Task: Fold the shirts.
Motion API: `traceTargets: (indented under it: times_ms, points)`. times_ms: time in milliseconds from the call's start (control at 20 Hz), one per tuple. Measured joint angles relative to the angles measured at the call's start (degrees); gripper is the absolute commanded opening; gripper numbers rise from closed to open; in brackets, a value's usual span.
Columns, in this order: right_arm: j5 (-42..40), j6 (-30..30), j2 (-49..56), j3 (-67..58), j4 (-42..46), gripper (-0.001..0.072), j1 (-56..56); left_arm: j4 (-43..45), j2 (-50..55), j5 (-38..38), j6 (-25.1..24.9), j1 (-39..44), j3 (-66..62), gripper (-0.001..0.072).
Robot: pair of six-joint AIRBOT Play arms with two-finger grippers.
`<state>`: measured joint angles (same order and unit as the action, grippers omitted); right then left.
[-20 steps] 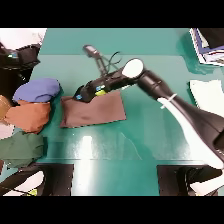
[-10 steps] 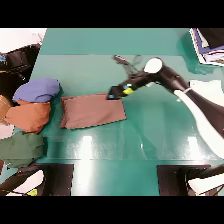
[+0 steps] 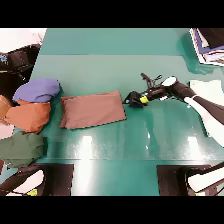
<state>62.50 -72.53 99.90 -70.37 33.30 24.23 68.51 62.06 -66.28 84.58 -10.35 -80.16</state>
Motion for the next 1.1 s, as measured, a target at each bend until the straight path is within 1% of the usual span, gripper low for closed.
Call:
traceTargets:
  times_ms: [50,100,150,200,300,350,550,700,850,1100]
  points:
    - [0.09,0.17,1.66,-1.57,-0.72,0.0568,1.31,-0.13,0.00,0.17,-0.26,0.00,0.00,0.0027]
    - [-0.02,0.28,3.17,-3.23,-1.44,0.0462,2.67,-0.28,0.00,0.28,-0.46,0.00,0.00,0.0027]
    - [-0.28,0.48,4.72,-5.14,-1.60,0.0342,4.24,-0.74,0.00,0.35,-0.57,0.00,0.00,0.0027]
    - [-0.35,0.48,6.14,-6.97,-1.64,0.0270,5.68,-1.31,0.00,0.48,-0.74,0.00,0.00,0.0027]
    - [-0.90,0.79,8.44,-10.84,-1.53,0.0046,8.55,-3.06,0.00,0.59,-1.55,0.00,0.00,0.0026]
    - [-0.81,1.14,9.09,-12.35,-1.66,0.0016,9.46,-3.93,0.00,0.61,-1.84,0.02,0.00,0.0026]
    - [-0.13,2.23,8.96,-16.68,-2.60,0.0015,9.81,-6.08,-0.04,0.55,-2.16,1.44,0.00,0.0025]
    - [0.28,2.21,4.92,-17.81,-0.74,0.0015,4.74,-6.69,-0.07,0.66,-1.79,5.97,0.00,0.0025]
    - [0.74,0.28,-1.18,-18.29,4.22,0.0015,-5.20,-6.88,-0.07,2.60,-0.72,12.39,0.00,0.0026]
    - [0.61,-3.56,-9.33,-18.49,10.69,0.0015,-28.30,-7.04,-0.07,7.45,0.83,20.96,0.00,0.0026]
